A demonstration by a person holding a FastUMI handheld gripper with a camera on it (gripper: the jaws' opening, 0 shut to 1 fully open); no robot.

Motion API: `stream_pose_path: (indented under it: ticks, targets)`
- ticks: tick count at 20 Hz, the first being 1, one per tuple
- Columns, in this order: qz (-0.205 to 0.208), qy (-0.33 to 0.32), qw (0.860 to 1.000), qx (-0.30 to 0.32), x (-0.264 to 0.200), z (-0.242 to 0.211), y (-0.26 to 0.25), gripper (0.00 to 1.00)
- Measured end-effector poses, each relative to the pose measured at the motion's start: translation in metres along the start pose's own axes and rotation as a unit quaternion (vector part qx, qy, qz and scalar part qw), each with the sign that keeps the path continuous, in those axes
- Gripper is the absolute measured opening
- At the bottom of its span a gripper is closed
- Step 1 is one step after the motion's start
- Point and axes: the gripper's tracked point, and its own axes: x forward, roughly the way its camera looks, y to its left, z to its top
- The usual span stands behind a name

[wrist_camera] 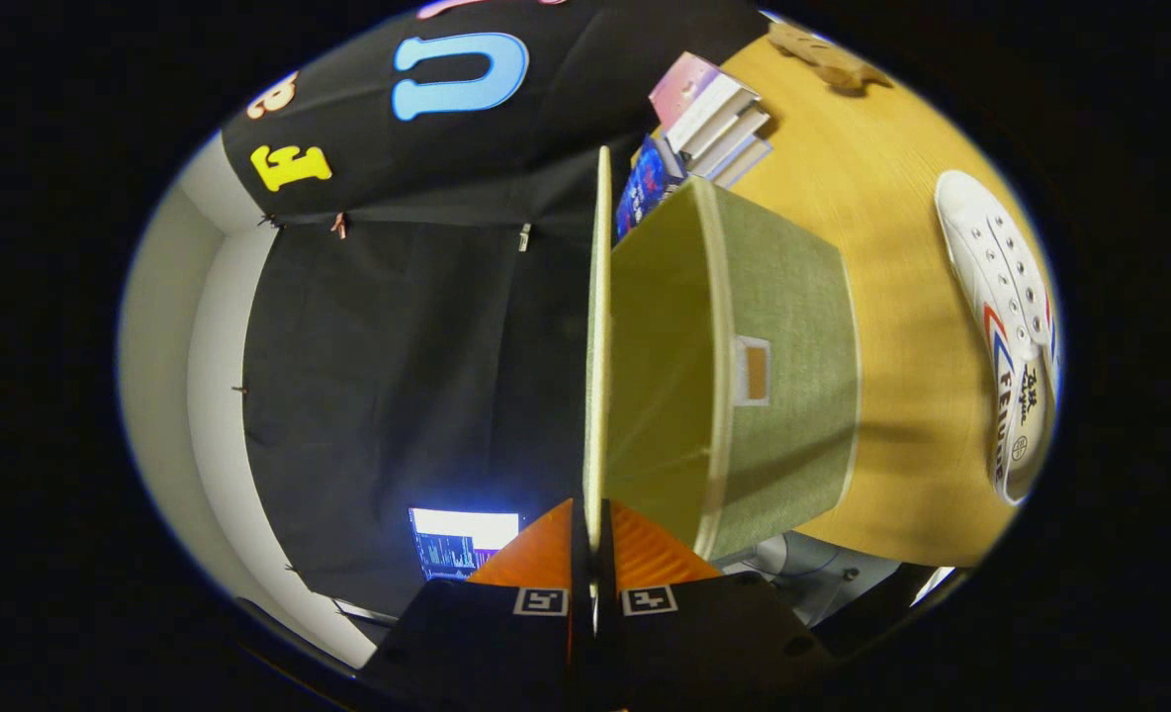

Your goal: Open the storage box then place both shoes into the box .Put the left shoe in first, then the right shoe, with the right side of both shoes facing outward in a uniform manner.

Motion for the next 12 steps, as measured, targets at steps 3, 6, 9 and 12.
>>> stream_pose_path:
  ticks: [3, 6, 9, 12]
  targets:
    - [0.002, 0.008, 1.0, -0.026, 0.015, 0.005, 0.039, 0.05]
    - [0.015, 0.015, 0.999, -0.035, 0.042, 0.006, 0.077, 0.05]
    - [0.028, 0.024, 0.998, -0.044, 0.074, 0.002, 0.109, 0.05]
    - [0.025, 0.034, 0.998, -0.053, 0.111, -0.004, 0.127, 0.05]
